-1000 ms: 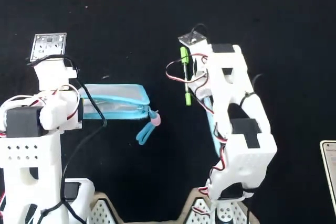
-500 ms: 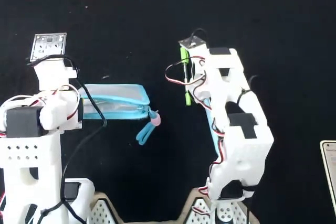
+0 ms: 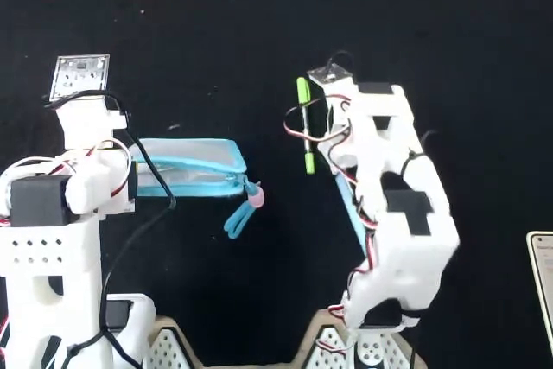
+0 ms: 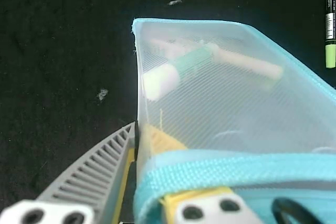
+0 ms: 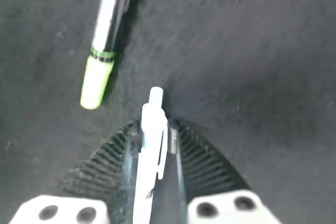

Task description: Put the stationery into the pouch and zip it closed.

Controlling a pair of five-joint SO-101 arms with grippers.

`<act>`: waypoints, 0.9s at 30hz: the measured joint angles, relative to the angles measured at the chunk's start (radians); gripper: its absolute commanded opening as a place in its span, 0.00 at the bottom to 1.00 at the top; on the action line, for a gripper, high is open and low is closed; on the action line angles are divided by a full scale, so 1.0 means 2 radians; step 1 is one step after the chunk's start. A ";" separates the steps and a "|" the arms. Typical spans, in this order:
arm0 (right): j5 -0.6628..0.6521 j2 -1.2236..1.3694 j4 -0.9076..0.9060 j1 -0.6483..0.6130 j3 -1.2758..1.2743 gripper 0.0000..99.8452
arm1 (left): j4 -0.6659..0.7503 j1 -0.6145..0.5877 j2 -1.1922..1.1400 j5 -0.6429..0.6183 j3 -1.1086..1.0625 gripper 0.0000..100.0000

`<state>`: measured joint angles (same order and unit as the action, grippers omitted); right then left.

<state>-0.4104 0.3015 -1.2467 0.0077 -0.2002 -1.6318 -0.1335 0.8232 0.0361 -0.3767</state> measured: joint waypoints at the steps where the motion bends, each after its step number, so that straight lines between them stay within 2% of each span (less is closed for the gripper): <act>1: 0.000 -0.025 -0.009 0.000 -0.004 0.01 | 0.000 0.000 0.000 0.000 0.000 0.03; 5: -0.002 -0.155 -0.064 -0.009 -0.007 0.01 | 0.000 0.000 0.000 0.000 0.000 0.03; 8: -0.002 -0.264 -0.114 -0.041 -0.006 0.01 | 0.000 0.000 0.000 0.000 0.000 0.03; 11: 0.007 -0.370 -0.157 -0.094 0.006 0.01 | 0.000 0.000 0.000 0.000 0.000 0.03; 15: 0.061 -0.477 -0.179 -0.180 0.038 0.01 | 0.000 0.000 0.000 0.000 0.000 0.03; 20: 0.137 -0.552 -0.129 -0.251 0.051 0.01 | 0.000 0.000 0.000 0.000 0.000 0.03; 27: 0.188 -0.646 -0.023 -0.325 0.052 0.01 | 0.000 0.000 0.000 0.000 0.000 0.03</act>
<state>-0.0345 -0.9904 -1.2927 -0.6414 -0.0959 -1.6318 -0.1335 0.8232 0.0361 -0.3767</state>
